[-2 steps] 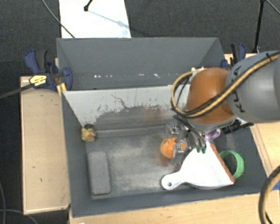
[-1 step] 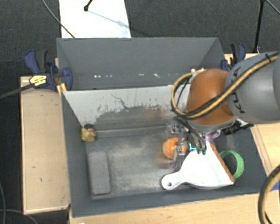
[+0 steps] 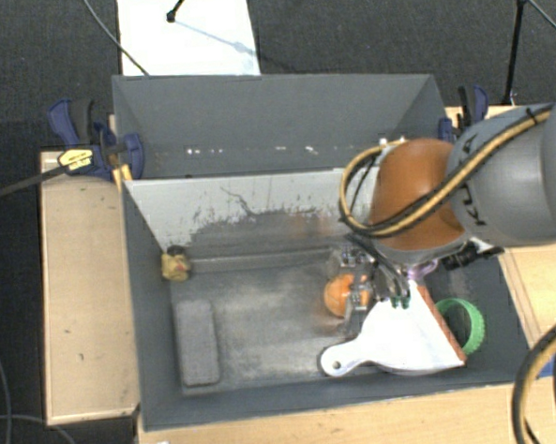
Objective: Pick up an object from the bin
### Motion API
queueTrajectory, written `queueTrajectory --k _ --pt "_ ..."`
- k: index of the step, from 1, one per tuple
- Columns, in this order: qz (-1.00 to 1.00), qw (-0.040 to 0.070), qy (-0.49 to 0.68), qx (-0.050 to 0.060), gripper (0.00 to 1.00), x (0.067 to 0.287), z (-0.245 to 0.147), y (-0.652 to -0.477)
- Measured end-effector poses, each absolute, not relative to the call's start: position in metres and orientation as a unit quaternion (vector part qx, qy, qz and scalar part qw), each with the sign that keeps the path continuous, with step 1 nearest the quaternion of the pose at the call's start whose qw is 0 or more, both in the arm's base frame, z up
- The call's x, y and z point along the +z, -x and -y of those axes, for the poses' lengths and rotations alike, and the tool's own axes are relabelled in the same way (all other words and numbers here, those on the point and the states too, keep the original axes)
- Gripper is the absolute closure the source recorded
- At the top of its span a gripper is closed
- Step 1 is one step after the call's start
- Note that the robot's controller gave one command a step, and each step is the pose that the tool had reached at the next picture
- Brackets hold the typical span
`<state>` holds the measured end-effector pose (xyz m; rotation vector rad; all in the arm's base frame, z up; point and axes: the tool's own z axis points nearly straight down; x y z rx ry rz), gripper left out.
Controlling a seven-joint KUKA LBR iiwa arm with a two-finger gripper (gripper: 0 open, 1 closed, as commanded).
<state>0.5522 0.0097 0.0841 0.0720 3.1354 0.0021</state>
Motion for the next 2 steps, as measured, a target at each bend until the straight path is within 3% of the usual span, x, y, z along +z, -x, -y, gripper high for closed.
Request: queueTrajectory --k 1,2 --pt "-0.999 0.002 -0.035 0.001 0.0 0.077 -0.002 -0.564" --pt "-0.998 0.001 -0.058 0.001 1.0 0.07 0.021 -0.547"
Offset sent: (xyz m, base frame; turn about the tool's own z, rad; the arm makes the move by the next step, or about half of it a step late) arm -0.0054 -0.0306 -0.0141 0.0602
